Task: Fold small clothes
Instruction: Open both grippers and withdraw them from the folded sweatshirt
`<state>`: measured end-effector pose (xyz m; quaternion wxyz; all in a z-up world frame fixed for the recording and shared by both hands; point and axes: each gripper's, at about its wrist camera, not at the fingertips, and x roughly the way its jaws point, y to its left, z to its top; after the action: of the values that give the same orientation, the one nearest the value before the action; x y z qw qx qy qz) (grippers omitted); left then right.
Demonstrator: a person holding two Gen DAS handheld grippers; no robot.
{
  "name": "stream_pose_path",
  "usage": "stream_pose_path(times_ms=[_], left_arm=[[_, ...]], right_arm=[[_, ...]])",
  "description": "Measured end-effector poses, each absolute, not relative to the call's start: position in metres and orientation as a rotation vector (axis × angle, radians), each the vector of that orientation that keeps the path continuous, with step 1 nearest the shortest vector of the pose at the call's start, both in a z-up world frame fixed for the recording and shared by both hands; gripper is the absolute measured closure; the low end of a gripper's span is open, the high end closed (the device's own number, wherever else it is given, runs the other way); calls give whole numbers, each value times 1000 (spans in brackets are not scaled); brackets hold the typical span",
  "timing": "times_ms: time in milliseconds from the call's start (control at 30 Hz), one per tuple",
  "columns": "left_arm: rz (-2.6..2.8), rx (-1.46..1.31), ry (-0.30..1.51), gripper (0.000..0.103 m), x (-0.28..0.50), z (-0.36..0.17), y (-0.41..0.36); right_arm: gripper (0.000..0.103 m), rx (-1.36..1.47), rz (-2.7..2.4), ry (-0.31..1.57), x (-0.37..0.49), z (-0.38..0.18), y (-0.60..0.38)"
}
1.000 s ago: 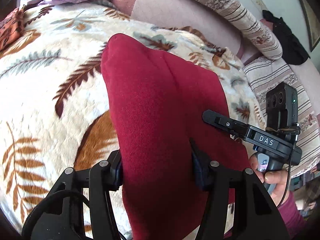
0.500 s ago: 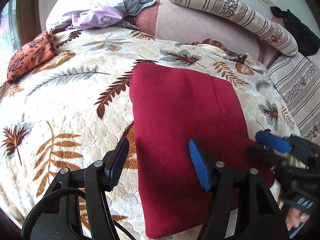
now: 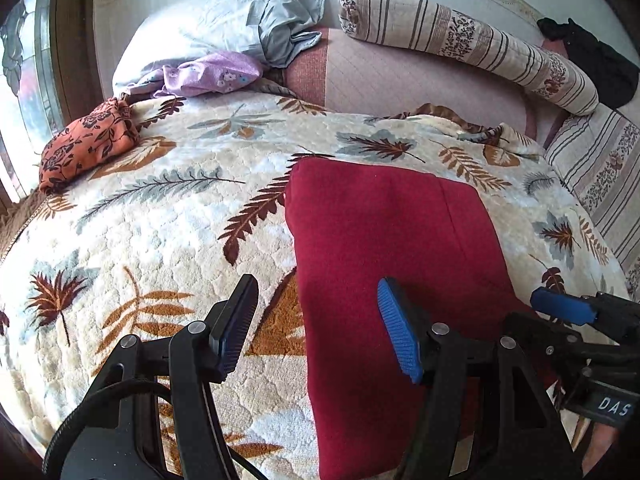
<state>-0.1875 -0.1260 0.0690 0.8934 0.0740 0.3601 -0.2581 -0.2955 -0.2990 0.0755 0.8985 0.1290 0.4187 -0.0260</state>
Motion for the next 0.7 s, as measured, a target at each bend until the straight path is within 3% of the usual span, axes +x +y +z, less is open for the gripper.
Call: stream_pose_path(times_ms=[267, 433, 700], left_arm=[[-531, 147, 742, 40, -188, 69, -123], [-515, 159, 739, 40, -189, 70, -122], [-527, 152, 705, 40, -194, 78, -120]], right_arm=[[51, 290, -129, 863, -297, 83, -298], [34, 270, -157, 831, -300, 88, -292], [33, 234, -162, 827, -301, 90, -285]])
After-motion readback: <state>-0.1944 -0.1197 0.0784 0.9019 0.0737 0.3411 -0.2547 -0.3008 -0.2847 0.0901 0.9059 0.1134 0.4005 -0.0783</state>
